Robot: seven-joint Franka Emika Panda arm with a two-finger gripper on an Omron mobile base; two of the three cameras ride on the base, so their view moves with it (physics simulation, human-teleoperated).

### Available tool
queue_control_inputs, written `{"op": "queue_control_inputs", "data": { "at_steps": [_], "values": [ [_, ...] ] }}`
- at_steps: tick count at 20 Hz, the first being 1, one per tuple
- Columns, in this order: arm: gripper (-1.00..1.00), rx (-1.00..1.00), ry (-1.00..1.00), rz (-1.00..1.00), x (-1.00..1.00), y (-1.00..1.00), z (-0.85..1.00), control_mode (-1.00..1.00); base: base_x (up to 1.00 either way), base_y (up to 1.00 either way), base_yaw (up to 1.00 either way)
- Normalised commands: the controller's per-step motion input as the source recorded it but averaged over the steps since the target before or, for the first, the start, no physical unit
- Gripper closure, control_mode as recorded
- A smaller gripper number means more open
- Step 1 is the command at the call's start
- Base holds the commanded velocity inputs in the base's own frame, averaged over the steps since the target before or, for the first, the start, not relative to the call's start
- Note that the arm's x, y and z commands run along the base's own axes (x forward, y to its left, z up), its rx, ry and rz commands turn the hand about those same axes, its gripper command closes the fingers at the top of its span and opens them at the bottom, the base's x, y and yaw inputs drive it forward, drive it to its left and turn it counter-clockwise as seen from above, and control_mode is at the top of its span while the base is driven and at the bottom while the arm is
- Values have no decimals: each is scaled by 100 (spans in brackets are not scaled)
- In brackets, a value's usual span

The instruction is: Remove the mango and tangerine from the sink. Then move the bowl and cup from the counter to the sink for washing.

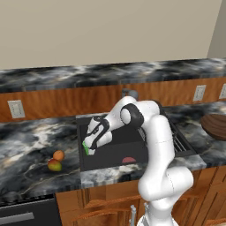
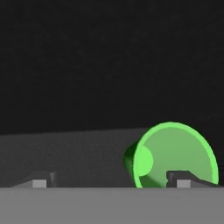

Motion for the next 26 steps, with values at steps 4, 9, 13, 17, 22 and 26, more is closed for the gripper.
{"op": "queue_control_inputs", "data": {
  "at_steps": [4,9,13,17,22,26],
  "values": [
    [-100,0,0,0,-16,-7,19,-100,0,0,0],
    [-100,0,0,0,-18,-11,21,-100,0,0,0],
    [-100,0,-2,-2,-20,-7,21,-100,0,0,0],
    [-100,0,-4,-3,-21,-9,20,-100,0,0,0],
    [-100,0,-3,-5,-17,-7,25,-100,0,0,0],
    [-100,0,0,-7,-15,-8,27,-100,0,0,0]
  ]
}}
